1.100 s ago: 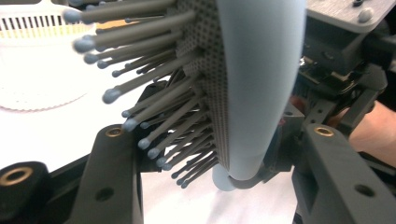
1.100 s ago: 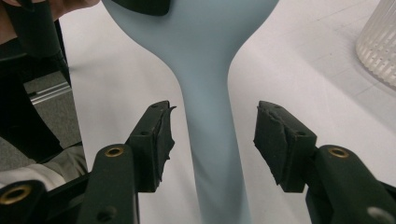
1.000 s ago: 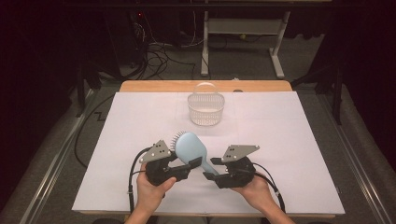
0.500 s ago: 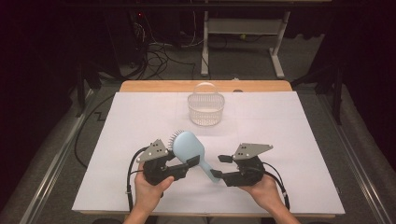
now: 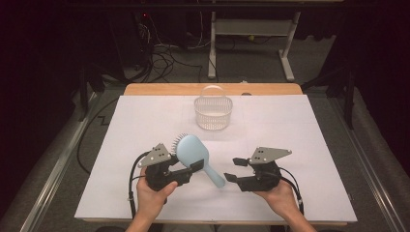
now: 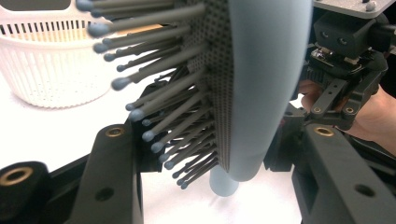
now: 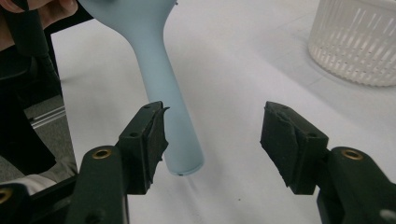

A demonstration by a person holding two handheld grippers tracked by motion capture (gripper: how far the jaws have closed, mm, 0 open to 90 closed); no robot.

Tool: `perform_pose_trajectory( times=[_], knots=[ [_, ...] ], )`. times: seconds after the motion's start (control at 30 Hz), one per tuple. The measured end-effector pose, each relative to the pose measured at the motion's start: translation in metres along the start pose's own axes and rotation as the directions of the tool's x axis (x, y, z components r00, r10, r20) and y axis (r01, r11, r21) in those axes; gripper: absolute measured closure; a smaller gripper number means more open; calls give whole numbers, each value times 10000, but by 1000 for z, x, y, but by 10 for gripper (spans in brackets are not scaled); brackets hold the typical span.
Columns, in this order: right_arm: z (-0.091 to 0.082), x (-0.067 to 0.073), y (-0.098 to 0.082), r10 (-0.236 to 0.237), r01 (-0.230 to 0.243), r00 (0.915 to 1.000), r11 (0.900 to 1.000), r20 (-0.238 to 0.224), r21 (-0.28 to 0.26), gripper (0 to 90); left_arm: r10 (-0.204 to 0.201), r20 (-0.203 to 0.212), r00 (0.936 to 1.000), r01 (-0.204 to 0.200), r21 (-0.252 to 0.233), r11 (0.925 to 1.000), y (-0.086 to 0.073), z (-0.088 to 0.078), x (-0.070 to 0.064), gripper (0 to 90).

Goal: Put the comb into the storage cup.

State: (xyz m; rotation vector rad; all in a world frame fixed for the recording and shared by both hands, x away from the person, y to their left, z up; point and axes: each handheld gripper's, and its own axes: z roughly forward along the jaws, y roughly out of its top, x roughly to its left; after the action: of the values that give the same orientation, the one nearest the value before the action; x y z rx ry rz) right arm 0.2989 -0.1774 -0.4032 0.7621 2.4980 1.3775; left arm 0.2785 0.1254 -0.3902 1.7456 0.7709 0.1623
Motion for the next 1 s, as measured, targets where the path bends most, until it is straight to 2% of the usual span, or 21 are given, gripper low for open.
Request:
perform_pose_trajectory(
  times=[0.47, 0.7, 1.0],
  knots=[
    [-31, -21, -20, 438, -397, 9963, 9977, 746, -557, 343, -40, -164, 9999, 39, -35, 10000, 0, -4, 3, 511],
    [-45, -31, -33, 686, -602, 9910, 9954, 1152, -749, 329, -60, -261, 9996, 57, -101, 9999, 1, -7, 5, 511],
    [-65, -45, -55, 1306, -1124, 9799, 9860, 1509, -1234, 318, -69, -378, 9993, 65, -125, 9999, 2, -10, 7, 511]
  ],
)
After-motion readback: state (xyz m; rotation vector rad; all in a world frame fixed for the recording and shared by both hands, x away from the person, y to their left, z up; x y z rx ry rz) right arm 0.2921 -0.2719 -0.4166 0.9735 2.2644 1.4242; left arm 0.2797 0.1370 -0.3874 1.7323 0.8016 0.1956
